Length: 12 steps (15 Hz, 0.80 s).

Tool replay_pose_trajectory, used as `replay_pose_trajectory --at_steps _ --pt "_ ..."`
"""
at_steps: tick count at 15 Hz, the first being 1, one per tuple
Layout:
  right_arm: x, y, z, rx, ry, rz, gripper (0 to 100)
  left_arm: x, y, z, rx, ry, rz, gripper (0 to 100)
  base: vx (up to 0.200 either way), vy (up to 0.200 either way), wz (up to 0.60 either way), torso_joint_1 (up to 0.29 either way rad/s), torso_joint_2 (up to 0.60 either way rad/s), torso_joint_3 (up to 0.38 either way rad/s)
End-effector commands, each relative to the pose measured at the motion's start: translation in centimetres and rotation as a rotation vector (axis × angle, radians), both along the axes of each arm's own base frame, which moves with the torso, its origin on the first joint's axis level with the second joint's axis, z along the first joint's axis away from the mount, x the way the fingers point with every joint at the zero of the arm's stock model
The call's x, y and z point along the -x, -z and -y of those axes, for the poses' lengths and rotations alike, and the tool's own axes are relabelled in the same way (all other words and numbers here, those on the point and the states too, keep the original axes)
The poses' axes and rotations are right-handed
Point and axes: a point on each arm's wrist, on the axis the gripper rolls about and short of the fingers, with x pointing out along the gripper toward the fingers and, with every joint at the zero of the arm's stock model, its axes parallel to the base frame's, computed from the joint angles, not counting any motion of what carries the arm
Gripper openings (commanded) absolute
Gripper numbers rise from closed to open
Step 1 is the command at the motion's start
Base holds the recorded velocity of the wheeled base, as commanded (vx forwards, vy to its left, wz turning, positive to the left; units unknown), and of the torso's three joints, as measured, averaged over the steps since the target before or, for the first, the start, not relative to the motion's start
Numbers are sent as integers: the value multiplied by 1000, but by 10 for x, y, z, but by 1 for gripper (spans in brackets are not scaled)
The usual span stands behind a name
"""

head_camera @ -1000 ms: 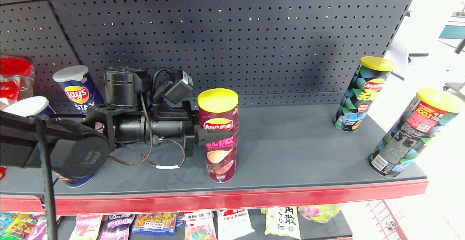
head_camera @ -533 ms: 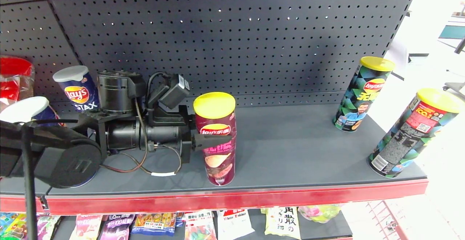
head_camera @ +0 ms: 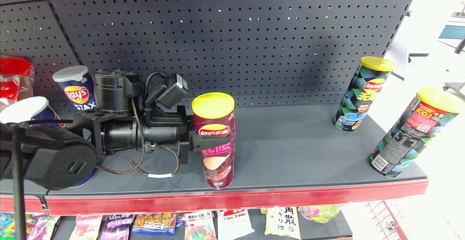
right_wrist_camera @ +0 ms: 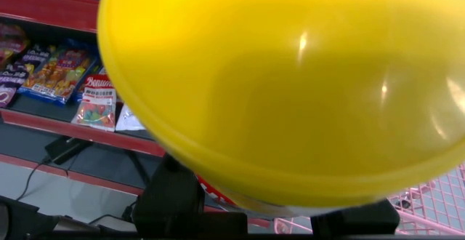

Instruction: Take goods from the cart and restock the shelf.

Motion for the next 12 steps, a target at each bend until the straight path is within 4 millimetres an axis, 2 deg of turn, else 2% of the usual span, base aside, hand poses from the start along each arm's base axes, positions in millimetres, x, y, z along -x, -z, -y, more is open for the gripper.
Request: replay_pose_trajectory --at_steps 1,8,9,12 --pt "0 0 0 1 -1 -1 0 2 -3 -1 5 1 12 0 0 0 0 0 0 0" --pt "0 0 0 1 1 -1 0 9 6 -4 -12 3 -10 0 0 0 0 0 0 0" --pt "0 0 0 1 1 -1 0 8 6 -4 -12 3 -9 100 0 0 0 0 0 0" --pt "0 0 0 1 1 -1 0 9 5 -4 -11 1 -13 100 0 0 0 0 0 0"
